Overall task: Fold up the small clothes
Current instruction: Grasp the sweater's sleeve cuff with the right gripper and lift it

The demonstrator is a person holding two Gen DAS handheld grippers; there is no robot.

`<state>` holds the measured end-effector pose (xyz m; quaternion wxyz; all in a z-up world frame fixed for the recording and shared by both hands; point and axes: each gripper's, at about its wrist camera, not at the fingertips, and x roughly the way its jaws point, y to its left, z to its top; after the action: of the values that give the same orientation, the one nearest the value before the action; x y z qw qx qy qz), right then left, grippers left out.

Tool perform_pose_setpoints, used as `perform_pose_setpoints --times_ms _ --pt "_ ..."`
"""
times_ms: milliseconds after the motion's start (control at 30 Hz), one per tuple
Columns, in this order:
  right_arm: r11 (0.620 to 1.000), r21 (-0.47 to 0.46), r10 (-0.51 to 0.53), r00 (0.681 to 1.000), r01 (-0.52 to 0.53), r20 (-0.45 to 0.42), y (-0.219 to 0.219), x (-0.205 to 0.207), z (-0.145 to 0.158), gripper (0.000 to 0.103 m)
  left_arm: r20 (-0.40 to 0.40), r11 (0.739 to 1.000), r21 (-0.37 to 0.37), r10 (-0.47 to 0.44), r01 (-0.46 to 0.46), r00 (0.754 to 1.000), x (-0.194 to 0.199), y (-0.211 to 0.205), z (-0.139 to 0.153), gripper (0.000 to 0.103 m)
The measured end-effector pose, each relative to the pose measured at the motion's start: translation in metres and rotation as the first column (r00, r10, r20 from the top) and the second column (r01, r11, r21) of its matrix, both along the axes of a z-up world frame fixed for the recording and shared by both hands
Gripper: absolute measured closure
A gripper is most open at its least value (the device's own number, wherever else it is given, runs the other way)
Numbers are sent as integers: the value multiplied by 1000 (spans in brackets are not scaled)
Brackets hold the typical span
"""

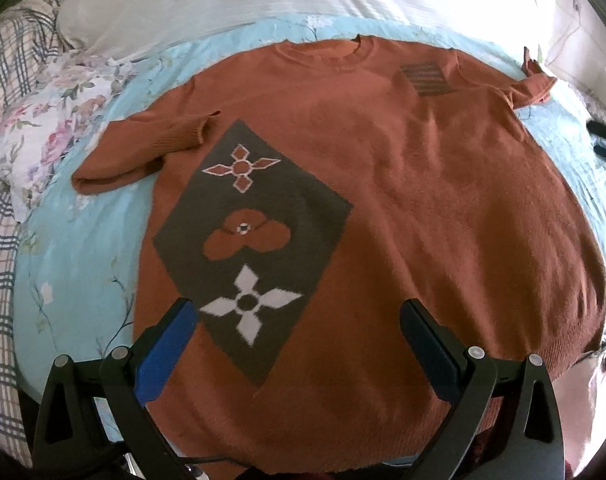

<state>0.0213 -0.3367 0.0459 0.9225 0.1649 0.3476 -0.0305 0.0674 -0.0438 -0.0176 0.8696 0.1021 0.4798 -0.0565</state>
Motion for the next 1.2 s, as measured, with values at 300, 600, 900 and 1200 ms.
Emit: perform_pose_setpoints --times_ms 300,600,900,1200 --pt "954 144 -262 965 263 -26 -163 75 -6 48 -63 1000 -1 -11 11 998 28 -18 -10 1" --pt "900 101 -418 906 423 -65 -276 161 -24 53 -108 1000 -1 -15 15 994 57 -29 -17 1" --pt "900 137 -393 906 414 -160 -311 202 -54 96 -148 1000 -13 4 -6 989 80 -30 -27 1" --pt "957 259 -131 991 131 -18 -185 208 -6 97 -133 998 -55 -17 10 991 76 -29 -26 1"
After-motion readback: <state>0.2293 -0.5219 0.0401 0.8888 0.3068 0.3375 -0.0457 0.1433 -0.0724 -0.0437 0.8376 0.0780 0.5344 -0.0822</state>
